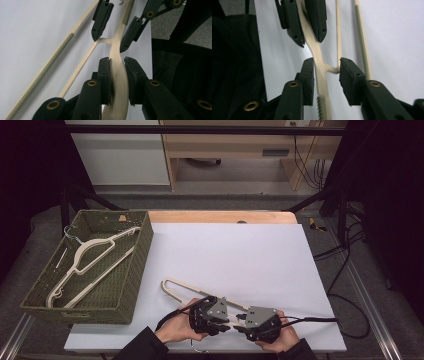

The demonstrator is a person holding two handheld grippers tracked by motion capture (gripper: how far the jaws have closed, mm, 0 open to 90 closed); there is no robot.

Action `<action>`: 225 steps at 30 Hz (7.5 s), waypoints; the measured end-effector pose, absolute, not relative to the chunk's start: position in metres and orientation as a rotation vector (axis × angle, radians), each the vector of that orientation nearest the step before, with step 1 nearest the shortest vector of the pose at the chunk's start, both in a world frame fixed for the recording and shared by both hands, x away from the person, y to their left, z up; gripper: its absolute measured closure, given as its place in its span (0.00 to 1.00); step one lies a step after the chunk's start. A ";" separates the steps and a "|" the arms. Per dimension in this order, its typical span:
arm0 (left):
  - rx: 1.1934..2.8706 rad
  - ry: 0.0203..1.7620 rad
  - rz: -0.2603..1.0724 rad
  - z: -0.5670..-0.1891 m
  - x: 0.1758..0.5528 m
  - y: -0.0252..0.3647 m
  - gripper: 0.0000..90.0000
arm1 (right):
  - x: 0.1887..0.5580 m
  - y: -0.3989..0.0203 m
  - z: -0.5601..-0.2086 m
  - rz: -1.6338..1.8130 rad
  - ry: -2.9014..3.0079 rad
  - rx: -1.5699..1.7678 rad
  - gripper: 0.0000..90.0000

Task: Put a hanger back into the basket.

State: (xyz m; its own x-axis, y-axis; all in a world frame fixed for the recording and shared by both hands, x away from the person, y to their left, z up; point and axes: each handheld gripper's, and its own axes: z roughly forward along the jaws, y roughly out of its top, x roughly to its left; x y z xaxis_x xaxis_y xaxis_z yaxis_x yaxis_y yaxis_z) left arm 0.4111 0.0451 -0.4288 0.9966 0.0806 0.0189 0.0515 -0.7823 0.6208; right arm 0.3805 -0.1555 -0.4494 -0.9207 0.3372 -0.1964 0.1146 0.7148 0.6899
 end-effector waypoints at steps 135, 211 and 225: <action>1.980 0.585 0.428 -0.280 0.419 0.194 0.96 | 0.420 -0.250 -0.419 1.383 2.076 1.133 0.06; 1.964 1.157 0.499 -0.339 0.508 0.430 0.96 | 0.421 -0.250 -0.419 1.376 2.078 1.119 0.03; 1.901 1.303 0.451 -0.373 0.514 0.433 0.94 | 0.421 -0.252 -0.418 1.382 2.076 1.118 0.03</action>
State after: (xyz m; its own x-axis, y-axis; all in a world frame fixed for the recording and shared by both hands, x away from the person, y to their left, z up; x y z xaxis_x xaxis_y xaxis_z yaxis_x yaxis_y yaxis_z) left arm 0.5139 0.4328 -0.3732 0.4131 0.9013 -0.1305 0.6275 -0.1779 0.7580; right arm 0.4208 -0.2515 -0.4183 -0.5968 0.7968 0.0948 0.3951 0.1889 0.8990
